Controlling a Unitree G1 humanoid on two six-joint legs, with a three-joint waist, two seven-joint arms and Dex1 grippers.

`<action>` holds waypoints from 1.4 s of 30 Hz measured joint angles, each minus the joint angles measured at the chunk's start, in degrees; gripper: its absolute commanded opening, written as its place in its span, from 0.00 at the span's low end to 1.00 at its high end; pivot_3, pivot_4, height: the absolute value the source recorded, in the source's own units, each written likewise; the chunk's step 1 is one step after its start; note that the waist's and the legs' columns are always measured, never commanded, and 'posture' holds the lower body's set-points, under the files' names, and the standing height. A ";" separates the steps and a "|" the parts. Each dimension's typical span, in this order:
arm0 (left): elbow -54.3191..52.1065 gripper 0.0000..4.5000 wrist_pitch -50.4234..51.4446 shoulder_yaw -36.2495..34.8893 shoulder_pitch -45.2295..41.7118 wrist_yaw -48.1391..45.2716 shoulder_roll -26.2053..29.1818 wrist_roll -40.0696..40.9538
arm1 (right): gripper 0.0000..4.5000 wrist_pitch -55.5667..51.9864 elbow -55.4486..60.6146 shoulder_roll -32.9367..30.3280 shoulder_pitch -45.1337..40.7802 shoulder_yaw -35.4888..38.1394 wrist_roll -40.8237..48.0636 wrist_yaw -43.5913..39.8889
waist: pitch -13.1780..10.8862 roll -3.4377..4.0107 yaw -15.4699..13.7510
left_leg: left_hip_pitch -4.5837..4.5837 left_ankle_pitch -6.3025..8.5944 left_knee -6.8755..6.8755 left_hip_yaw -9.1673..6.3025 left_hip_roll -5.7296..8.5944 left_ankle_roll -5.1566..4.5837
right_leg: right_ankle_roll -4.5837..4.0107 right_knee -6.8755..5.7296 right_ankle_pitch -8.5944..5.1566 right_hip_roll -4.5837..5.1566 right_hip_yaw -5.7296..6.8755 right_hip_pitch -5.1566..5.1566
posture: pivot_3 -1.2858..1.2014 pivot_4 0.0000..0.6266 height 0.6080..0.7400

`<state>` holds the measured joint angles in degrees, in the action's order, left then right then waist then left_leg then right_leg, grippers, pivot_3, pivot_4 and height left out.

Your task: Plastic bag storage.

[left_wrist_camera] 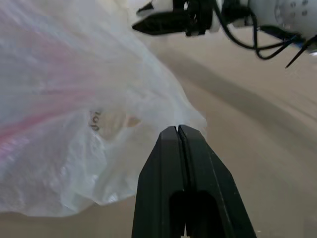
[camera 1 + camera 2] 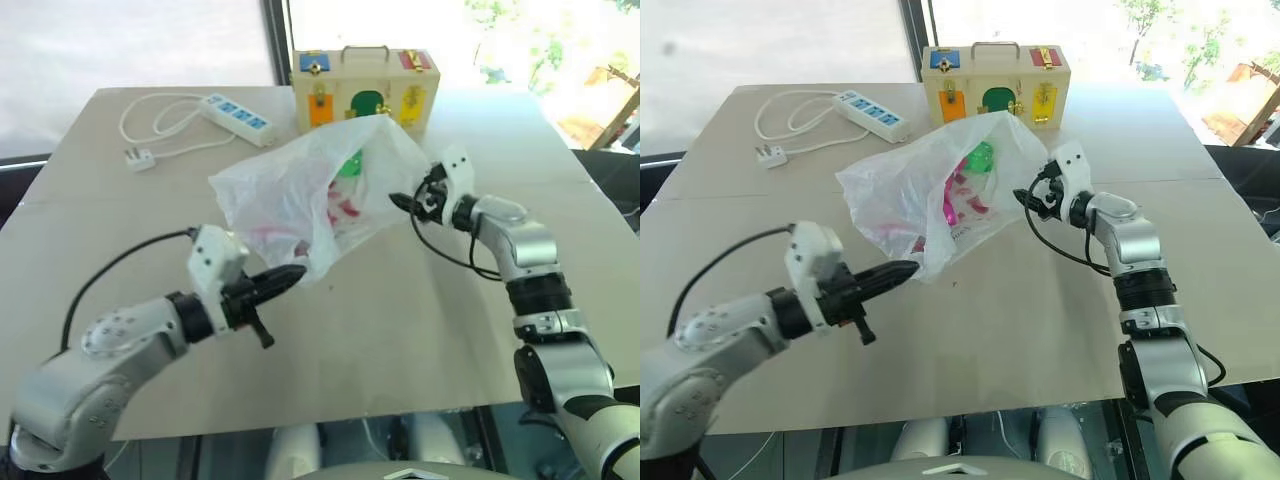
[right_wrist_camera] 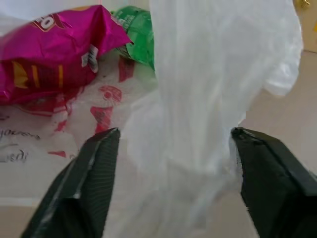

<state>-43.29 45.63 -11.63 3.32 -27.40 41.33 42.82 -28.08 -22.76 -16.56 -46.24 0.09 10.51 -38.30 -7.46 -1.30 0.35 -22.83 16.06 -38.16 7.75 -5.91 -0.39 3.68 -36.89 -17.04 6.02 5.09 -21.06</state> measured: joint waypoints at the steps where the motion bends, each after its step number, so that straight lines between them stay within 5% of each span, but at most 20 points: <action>1: 0.12 0.00 -1.22 2.00 0.00 2.21 -1.01 -3.58 | 0.44 0.52 -0.35 -0.05 -0.18 0.00 0.00 -0.05 | 0.01 -0.02 -0.04 | 0.00 0.00 0.00 0.00 0.00 0.00 | 0.00 0.00 0.00 0.00 0.00 0.00 | 0.52 0.24 1.00; 5: 0.16 0.00 -11.92 10.46 1.11 6.55 -4.86 -17.67 | 0.01 1.66 -1.07 -0.04 -0.13 -0.04 -0.01 -0.14 | 0.01 -0.01 0.12 | -0.01 0.00 0.02 0.08 0.00 0.00 | 0.00 0.00 0.00 0.00 -0.04 -0.03 | 0.52 0.24 1.00; 8: -0.23 0.00 -20.89 14.09 4.43 7.96 -8.39 -25.10 | 0.01 2.12 -1.10 0.21 -0.12 -0.26 -0.07 -0.08 | 0.02 -0.01 0.28 | -0.03 0.00 0.06 0.14 -0.02 0.00 | 0.00 -0.01 0.00 -0.01 -0.06 -0.09 | 0.52 0.24 1.00; 18: 1.30 0.99 -42.02 15.72 13.07 10.28 -10.77 -44.24 | 0.00 2.06 -1.83 0.95 -0.04 -1.99 -0.70 -0.43 | 0.03 0.00 0.00 | -0.04 0.00 0.06 0.30 -0.05 -0.01 | 0.00 -0.01 0.00 0.01 -0.18 -0.21 | 0.52 0.24 1.00; 24: 7.29 0.99 -49.44 18.28 12.92 12.74 -14.83 -51.83 | 0.00 1.61 -1.79 0.72 -0.03 -2.40 -0.86 -1.07 | 0.05 0.00 0.06 | -0.04 0.00 0.07 0.37 -0.08 -0.01 | 0.00 -0.07 0.00 0.00 -0.20 -0.27 | 0.52 0.24 1.00; 34: 19.83 0.99 -47.79 20.51 0.63 11.96 -20.36 -51.88 | 0.00 0.79 -0.50 0.64 0.42 -3.76 -1.06 -1.25 | 0.07 -0.03 0.15 | -0.05 0.00 0.03 0.43 -0.08 -0.01 | 0.01 -0.11 0.00 0.00 -0.20 -0.28 | 0.52 0.24 1.00; 37: 20.89 0.80 -48.62 20.49 0.20 11.35 -20.37 -51.72 | 0.00 0.79 -0.47 0.51 0.42 -3.85 -1.07 -1.24 | 0.07 -0.02 0.27 | -0.05 0.00 0.04 0.45 -0.08 -0.01 | 0.01 -0.11 0.00 0.01 -0.21 -0.28 | 0.52 0.24 1.00; 42: 20.90 0.32 -49.04 18.58 1.94 11.28 -20.48 -50.54 | 0.00 0.83 -0.47 0.07 0.42 -3.85 -1.07 -1.13 | 0.07 -0.02 0.29 | -0.05 0.00 0.04 0.45 -0.10 -0.01 | 0.01 -0.09 0.00 0.01 -0.21 -0.29 | 0.52 0.24 1.00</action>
<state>-22.40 -3.41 6.95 5.25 -16.12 20.85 -7.72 -27.25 -23.23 -16.49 -45.82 -3.76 9.44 -39.43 -7.39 -1.33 0.64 -22.88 16.06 -38.11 8.20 -6.01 -0.40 3.69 -36.98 -17.04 6.03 4.88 -21.34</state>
